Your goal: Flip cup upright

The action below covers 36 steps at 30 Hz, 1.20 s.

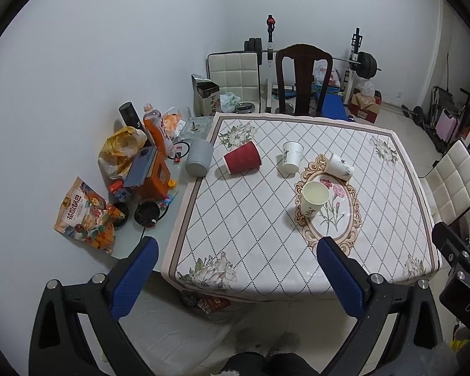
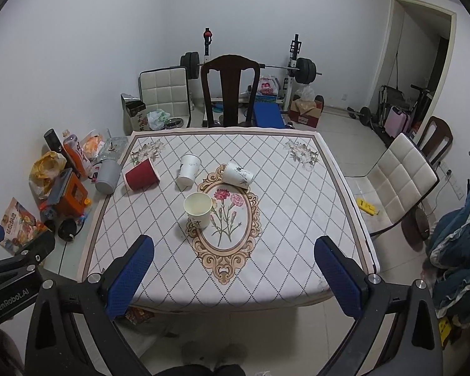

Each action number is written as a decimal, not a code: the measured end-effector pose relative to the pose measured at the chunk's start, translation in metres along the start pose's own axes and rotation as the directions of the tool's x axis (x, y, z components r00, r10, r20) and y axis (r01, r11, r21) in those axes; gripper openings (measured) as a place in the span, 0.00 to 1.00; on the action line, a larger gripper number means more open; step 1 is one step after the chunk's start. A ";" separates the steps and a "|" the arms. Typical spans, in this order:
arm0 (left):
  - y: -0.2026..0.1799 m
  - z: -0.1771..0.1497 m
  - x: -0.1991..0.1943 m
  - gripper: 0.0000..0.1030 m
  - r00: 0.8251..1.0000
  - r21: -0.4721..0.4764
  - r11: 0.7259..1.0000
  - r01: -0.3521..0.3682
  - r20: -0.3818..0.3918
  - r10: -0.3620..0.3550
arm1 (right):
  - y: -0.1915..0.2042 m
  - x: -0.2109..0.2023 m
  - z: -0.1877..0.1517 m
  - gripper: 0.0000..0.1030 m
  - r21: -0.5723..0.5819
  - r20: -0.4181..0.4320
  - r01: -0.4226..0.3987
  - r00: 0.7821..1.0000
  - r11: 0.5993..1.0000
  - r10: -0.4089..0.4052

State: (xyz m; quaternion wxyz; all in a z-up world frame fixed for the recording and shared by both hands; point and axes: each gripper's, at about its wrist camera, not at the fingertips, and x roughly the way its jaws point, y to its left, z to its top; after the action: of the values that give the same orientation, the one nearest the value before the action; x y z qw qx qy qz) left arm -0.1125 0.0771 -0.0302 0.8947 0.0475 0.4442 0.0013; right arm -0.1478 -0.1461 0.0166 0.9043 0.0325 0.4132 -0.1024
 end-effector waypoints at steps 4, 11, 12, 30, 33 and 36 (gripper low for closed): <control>0.001 0.000 0.000 1.00 1.000 -0.001 1.000 0.005 -0.001 -0.005 | -0.001 -0.002 0.001 1.00 -0.003 -0.001 0.004 1.000 1.000 -0.004; -0.007 0.001 0.001 1.00 1.000 -0.001 1.000 0.016 -0.005 -0.016 | -0.001 0.001 0.002 1.00 -0.006 -0.006 0.006 1.000 1.000 -0.006; -0.008 0.001 0.001 1.00 1.000 0.000 1.000 0.019 -0.004 -0.019 | -0.002 0.001 0.002 1.00 -0.006 -0.007 0.005 1.000 1.000 -0.005; -0.015 -0.004 0.008 1.00 0.998 0.005 0.999 0.035 -0.044 -0.035 | -0.002 0.014 -0.010 1.00 -0.011 -0.039 0.005 0.999 1.000 -0.005; -0.016 -0.004 0.008 1.00 0.998 0.006 0.999 0.035 -0.044 -0.035 | -0.002 0.014 -0.010 1.00 -0.012 -0.039 0.005 0.999 1.000 -0.006; -0.015 -0.004 0.008 1.00 0.998 0.003 0.999 0.036 -0.044 -0.036 | -0.001 0.014 -0.010 1.00 -0.013 -0.040 0.005 0.999 1.000 -0.006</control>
State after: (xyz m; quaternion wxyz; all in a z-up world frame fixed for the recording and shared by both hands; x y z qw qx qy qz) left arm -0.1117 0.0625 -0.0405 0.8845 0.0412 0.4644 -0.0148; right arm -0.1467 -0.1481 -0.0009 0.8956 0.0278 0.4322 -0.1016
